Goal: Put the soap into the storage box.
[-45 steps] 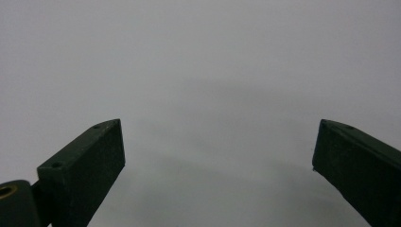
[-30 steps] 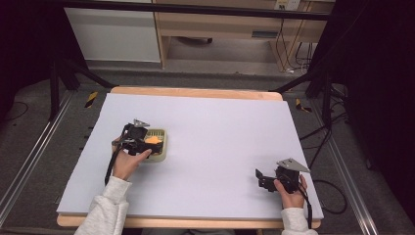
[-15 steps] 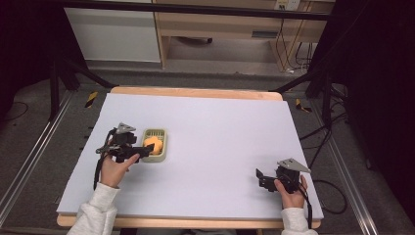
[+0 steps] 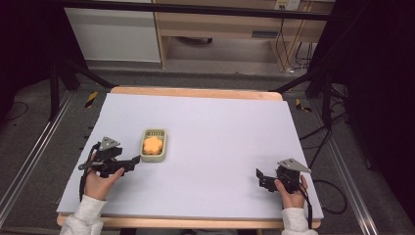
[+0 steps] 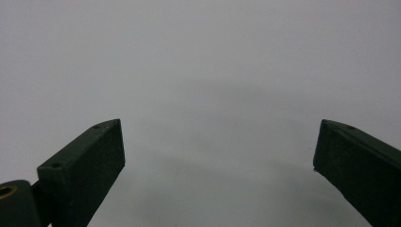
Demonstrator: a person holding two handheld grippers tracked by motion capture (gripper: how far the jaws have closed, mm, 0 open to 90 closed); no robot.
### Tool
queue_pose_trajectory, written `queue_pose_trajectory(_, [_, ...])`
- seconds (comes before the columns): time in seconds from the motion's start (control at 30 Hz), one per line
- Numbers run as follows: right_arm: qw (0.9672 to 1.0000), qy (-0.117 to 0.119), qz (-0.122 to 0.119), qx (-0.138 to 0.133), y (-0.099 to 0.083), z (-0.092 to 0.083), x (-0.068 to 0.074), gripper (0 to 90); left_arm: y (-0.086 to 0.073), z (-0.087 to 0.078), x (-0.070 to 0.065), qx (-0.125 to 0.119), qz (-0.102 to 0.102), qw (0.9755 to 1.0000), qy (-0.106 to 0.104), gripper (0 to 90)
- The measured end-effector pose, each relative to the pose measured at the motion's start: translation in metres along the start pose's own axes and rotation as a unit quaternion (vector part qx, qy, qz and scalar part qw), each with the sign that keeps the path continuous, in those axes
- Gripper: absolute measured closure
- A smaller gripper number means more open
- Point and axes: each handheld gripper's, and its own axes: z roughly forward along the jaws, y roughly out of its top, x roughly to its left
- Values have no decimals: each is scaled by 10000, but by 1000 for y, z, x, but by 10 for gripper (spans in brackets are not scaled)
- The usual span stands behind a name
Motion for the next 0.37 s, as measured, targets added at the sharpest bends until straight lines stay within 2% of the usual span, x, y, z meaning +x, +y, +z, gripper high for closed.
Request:
queue_pose_trajectory(0.23, [10000, 14, 71, 8, 0, 0, -1, 35, -21, -2, 12, 19, -174, 9995, 256, 208])
queue_pose_trajectory(0.3, [10000, 1, 97, 18, 0, 0, -1, 35, -23, -2, 16, -7, -199, 9990, 399, 216])
queue_pose_trajectory(0.37, [9999, -19, 101, 23, 0, 0, -1, 36, -24, -1, 19, -2, -262, 9988, 423, 215])
